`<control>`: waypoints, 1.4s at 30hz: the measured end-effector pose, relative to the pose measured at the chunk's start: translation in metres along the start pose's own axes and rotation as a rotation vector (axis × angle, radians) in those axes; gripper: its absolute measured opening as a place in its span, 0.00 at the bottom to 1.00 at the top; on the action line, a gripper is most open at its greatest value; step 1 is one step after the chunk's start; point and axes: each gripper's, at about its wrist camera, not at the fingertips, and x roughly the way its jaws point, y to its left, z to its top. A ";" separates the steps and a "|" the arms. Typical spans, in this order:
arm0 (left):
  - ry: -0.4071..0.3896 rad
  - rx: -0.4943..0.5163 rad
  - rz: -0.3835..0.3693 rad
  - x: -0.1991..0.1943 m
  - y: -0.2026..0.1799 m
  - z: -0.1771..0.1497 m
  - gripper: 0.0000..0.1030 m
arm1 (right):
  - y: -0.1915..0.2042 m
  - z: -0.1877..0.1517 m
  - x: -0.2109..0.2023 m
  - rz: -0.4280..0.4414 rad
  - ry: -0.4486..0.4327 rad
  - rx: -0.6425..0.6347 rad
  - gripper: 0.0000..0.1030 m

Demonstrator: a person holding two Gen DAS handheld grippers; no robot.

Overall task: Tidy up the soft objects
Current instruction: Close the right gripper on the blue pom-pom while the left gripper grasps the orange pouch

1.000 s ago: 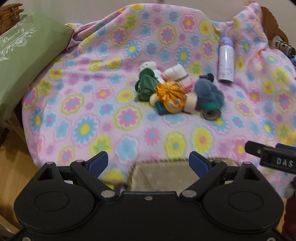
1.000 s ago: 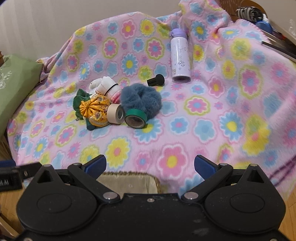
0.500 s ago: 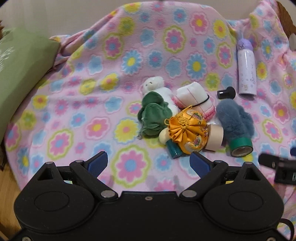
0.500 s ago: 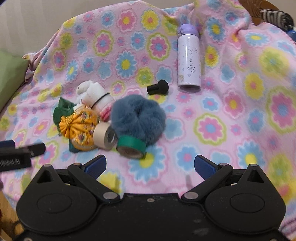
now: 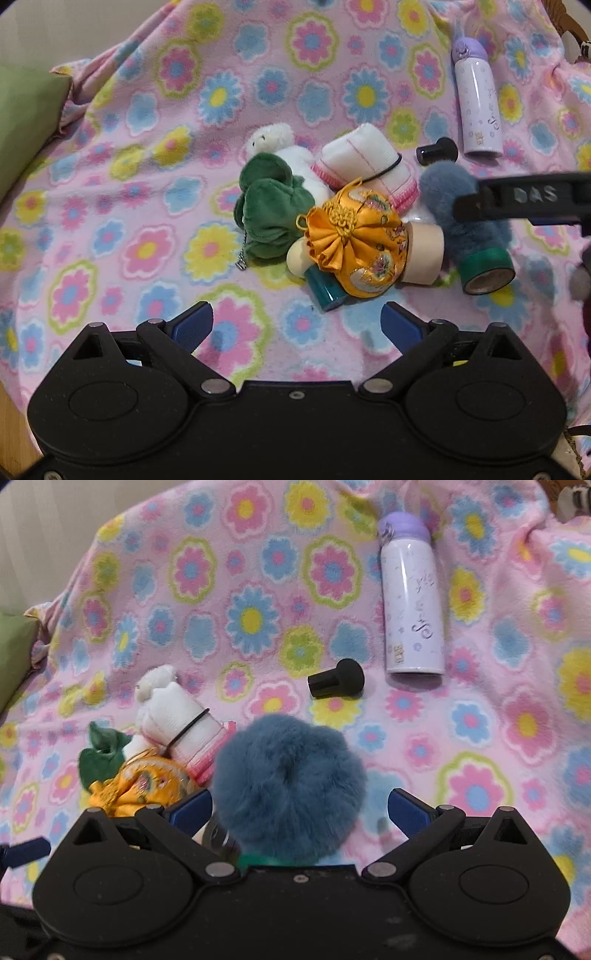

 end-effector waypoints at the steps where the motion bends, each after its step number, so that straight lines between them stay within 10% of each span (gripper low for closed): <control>1: 0.004 -0.001 -0.003 0.002 0.000 -0.001 0.92 | 0.001 0.002 0.007 0.001 0.009 0.001 0.99; 26: -0.134 -0.125 -0.042 0.023 0.021 0.022 0.94 | 0.000 0.004 0.073 -0.085 -0.100 -0.074 1.00; 35: -0.176 -0.029 -0.043 0.019 -0.013 0.026 0.94 | -0.004 0.001 0.068 -0.061 -0.117 -0.048 1.00; 42: -0.161 0.012 -0.008 0.026 -0.023 0.029 0.71 | -0.005 0.000 0.067 -0.056 -0.123 -0.038 1.00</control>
